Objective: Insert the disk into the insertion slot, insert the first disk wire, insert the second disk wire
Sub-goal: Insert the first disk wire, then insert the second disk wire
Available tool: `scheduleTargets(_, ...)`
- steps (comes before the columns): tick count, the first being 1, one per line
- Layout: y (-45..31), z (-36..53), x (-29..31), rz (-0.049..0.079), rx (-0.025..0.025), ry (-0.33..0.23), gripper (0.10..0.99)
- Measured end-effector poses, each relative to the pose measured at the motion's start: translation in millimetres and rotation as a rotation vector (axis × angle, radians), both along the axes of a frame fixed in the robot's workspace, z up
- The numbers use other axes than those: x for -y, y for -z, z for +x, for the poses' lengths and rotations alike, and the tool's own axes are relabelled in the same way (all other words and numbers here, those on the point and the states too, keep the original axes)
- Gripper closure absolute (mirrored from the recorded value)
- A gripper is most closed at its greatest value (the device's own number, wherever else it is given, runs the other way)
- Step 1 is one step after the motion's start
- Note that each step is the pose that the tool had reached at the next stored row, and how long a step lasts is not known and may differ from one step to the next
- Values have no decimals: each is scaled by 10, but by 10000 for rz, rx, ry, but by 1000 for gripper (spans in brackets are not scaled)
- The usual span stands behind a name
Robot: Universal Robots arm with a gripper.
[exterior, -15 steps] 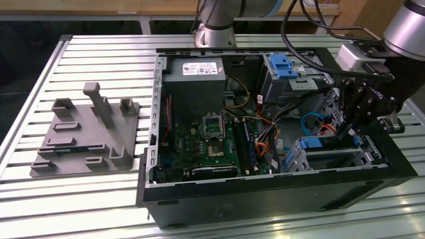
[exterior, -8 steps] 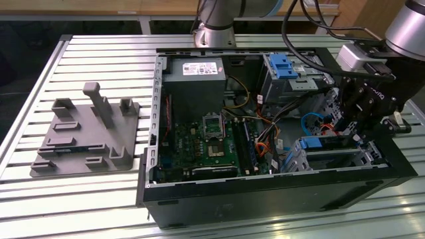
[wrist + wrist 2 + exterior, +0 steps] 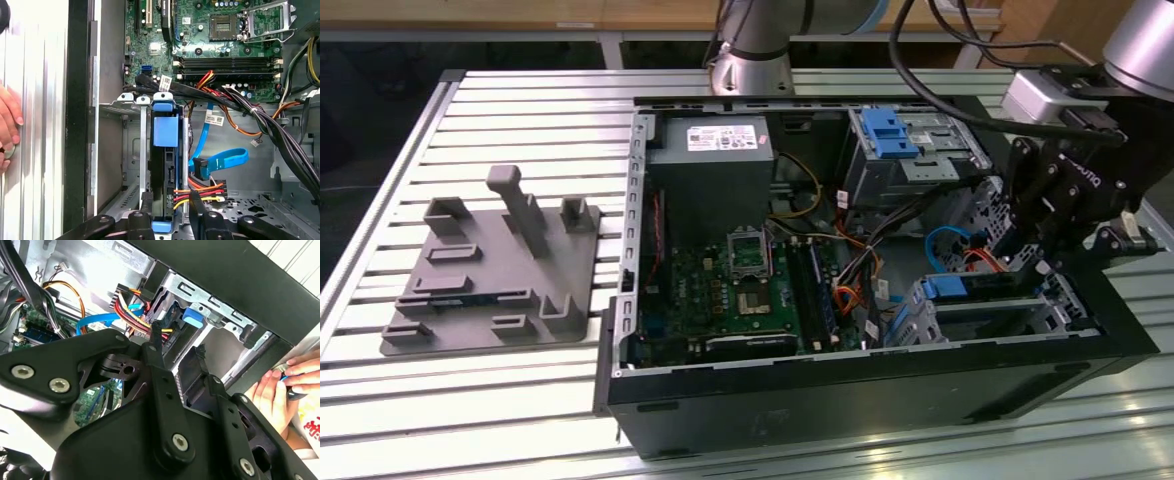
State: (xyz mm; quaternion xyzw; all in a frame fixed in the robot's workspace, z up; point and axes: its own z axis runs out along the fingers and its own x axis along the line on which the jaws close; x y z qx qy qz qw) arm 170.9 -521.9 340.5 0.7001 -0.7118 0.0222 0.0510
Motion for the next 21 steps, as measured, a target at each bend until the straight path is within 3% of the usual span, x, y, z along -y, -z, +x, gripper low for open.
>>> scheduleTargets(18, -17, 0, -1, -3, 0, 0, 671)
scheduleTargets(21, -19, 1, -64, -29, -23, -1, 671)
